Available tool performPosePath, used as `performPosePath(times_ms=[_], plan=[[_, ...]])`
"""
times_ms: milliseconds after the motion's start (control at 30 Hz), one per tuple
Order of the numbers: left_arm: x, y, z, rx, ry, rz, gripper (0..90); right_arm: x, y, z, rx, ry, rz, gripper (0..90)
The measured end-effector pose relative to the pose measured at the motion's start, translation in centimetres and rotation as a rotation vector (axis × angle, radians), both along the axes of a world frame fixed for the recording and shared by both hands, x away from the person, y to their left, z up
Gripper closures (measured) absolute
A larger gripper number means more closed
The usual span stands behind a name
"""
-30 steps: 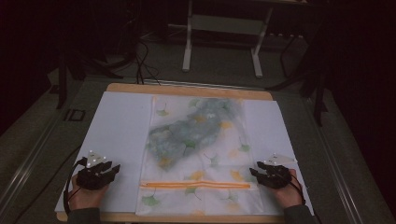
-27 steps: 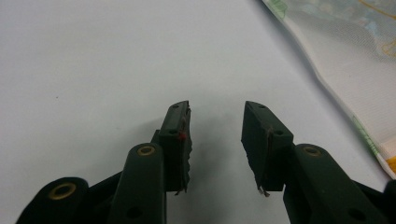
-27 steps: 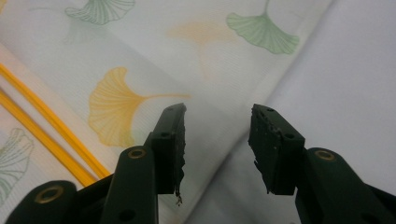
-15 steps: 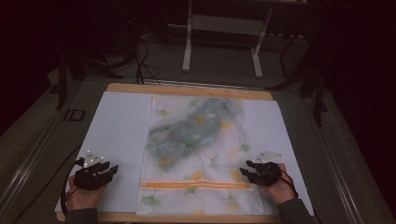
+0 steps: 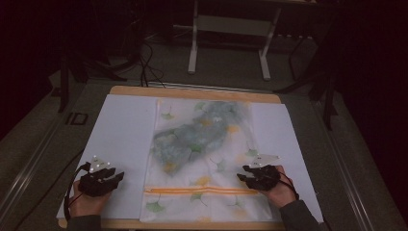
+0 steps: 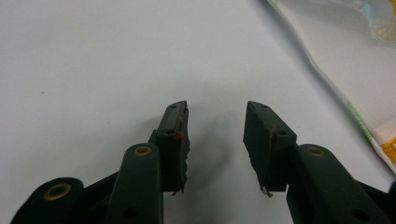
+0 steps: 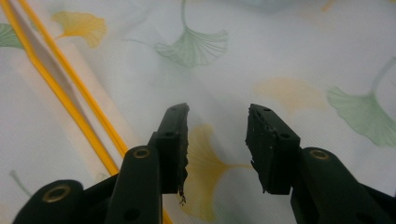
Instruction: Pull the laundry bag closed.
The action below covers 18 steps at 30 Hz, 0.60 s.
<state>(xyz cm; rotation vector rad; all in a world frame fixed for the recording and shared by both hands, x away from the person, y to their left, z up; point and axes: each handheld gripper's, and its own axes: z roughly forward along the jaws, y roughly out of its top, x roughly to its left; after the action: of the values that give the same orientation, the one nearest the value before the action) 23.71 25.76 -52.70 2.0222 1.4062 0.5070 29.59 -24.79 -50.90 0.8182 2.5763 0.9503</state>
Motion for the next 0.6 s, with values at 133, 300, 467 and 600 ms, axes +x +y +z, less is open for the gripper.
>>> performPosePath(times_ms=[133,300,467,600], plan=[[0.0,-0.1,0.0,0.000,-0.002,0.000,59.6,0.0,0.8,0.1,-0.009,0.004,0.017,58.6],[0.0,-0.1,0.1,-0.002,-0.005,0.000,58.8,0.1,2.1,0.3,-0.017,0.003,0.061,58.8],[0.1,-0.4,0.0,0.007,0.002,-0.013,58.5,0.1,3.3,0.5,-0.014,0.006,0.094,58.4],[0.1,-0.5,0.0,0.006,0.001,-0.018,58.5,0.0,4.4,0.6,-0.017,0.008,0.120,58.3]])
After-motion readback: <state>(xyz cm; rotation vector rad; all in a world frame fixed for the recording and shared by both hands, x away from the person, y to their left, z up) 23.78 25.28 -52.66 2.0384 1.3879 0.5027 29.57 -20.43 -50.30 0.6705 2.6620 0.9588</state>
